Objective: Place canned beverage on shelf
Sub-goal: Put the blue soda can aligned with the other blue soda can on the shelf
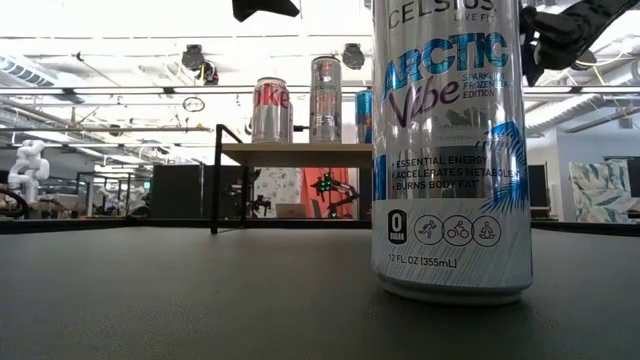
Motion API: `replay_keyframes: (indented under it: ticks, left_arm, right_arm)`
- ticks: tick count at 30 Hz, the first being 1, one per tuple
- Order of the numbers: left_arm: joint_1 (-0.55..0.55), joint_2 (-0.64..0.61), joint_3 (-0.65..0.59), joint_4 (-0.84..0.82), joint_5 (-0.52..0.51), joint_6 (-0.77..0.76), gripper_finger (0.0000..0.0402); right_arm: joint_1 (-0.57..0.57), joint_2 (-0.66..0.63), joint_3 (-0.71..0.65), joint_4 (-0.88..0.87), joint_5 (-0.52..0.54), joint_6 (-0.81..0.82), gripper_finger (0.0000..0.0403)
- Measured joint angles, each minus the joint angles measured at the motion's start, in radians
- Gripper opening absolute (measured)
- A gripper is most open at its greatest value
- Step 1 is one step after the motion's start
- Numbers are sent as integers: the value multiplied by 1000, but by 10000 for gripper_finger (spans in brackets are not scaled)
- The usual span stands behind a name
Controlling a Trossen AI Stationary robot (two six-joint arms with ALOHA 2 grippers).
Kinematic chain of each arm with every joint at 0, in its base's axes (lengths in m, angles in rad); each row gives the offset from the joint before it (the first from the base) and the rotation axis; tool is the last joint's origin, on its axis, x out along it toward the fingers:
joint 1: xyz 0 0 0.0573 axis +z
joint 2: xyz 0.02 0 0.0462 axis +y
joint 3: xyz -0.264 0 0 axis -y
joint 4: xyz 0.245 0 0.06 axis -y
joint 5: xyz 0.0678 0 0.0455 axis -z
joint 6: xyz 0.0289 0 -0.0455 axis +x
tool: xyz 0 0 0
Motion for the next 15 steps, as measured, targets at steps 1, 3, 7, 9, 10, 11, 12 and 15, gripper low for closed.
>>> replay_keyframes:
  ticks: [1,3,7,9,10,11,12,15]
  left_arm:
    - [0,0,0,0,0,0,267]
    - [0,0,0,0,0,-1,267]
    - [0,0,0,0,0,-2,267]
    - [0,0,0,0,0,-1,267]
    - [0,0,0,0,0,-1,267]
    - [0,0,0,0,0,-1,267]
    - [0,0,0,0,0,-1,267]
    - [0,0,0,-1,0,-1,267]
  right_arm:
    - [0,-4,0,3,0,1,291]
    - [0,-11,0,-2,3,2,290]
    - [0,-12,1,-18,6,2,290]
    - [0,-12,1,-34,40,2,290]
    - [0,-12,1,-44,66,2,290]
    - [0,-14,2,-57,92,2,290]
    - [0,-16,2,-74,107,2,290]
    - [-1,-16,2,-107,108,2,290]
